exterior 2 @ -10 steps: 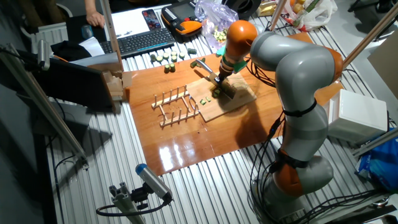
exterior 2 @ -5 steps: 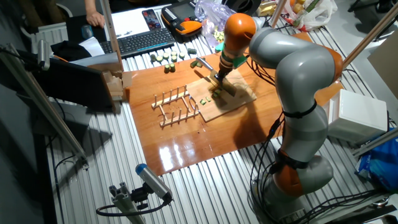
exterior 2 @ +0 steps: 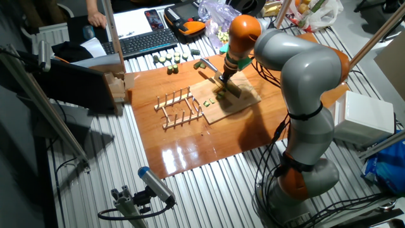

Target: Chop the cucumber into shreds

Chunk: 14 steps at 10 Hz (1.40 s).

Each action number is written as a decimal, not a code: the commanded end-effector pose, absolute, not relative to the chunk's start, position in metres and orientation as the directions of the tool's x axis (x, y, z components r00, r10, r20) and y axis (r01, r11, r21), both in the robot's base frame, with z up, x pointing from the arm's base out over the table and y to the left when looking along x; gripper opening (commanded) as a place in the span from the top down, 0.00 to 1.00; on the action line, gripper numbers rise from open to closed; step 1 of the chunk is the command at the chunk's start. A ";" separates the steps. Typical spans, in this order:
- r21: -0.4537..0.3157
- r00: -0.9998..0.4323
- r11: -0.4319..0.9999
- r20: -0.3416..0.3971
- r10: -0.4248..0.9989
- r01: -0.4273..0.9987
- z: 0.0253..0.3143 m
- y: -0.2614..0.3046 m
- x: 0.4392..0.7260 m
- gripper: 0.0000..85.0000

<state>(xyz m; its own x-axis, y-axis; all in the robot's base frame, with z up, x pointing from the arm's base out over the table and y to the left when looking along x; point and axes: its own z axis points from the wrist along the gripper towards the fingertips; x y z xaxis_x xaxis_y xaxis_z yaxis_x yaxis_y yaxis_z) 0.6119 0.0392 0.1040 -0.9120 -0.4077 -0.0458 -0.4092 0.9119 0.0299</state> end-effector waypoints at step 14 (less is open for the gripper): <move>0.032 -0.939 0.941 -0.079 -0.334 -0.337 0.072 0.024 0.599 1.00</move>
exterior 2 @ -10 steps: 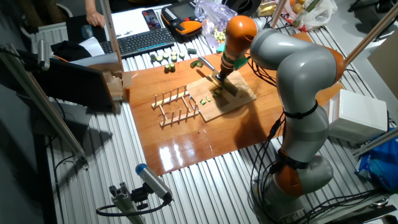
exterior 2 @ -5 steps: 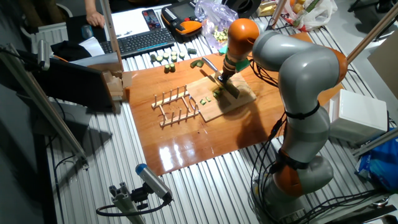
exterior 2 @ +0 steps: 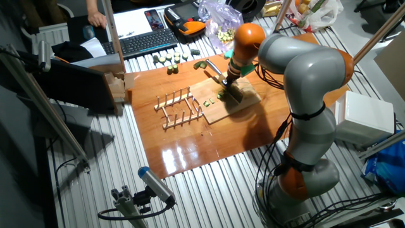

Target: Chop the cucumber into shreds

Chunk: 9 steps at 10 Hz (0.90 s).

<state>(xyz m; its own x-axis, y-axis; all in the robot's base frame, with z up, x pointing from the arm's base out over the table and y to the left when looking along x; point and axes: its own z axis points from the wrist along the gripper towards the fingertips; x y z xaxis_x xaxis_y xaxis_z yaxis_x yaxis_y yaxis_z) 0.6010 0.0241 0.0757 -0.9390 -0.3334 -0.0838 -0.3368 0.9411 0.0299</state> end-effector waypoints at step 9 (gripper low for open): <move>0.014 -0.945 0.945 -0.041 -0.325 -0.326 0.103 0.026 0.599 1.00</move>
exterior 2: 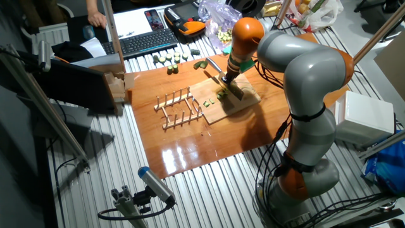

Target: Chop the cucumber into shreds

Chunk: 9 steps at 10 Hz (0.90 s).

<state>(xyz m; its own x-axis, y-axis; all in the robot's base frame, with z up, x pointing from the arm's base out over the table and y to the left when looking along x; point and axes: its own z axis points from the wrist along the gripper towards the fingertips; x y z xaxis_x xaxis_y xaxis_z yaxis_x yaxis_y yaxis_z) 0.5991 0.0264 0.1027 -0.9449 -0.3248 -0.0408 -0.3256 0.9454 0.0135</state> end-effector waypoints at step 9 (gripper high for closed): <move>0.033 -0.940 0.942 -0.085 -0.330 -0.334 0.064 0.020 0.598 1.00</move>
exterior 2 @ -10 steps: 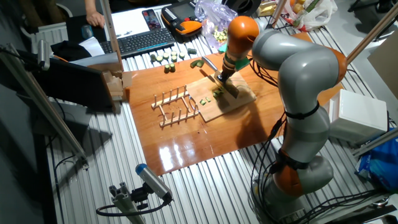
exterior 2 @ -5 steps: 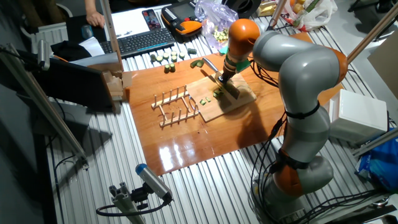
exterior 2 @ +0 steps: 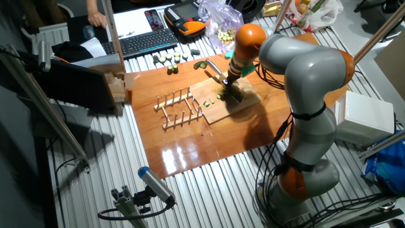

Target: Chop the cucumber into shreds

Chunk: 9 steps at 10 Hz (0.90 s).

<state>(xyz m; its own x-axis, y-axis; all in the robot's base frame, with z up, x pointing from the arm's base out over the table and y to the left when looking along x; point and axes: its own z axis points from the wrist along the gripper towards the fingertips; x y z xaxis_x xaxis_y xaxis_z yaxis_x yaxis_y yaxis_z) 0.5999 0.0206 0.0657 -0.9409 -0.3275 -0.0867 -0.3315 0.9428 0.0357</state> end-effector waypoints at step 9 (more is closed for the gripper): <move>0.077 -0.956 0.953 -0.011 -0.294 -0.294 0.120 0.059 0.596 1.00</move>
<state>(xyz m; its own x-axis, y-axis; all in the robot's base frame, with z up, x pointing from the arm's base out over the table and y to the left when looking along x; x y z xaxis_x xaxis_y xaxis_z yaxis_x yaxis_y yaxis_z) 0.5960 0.0595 0.1191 -0.9564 -0.2919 -0.0127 -0.2920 0.9534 0.0755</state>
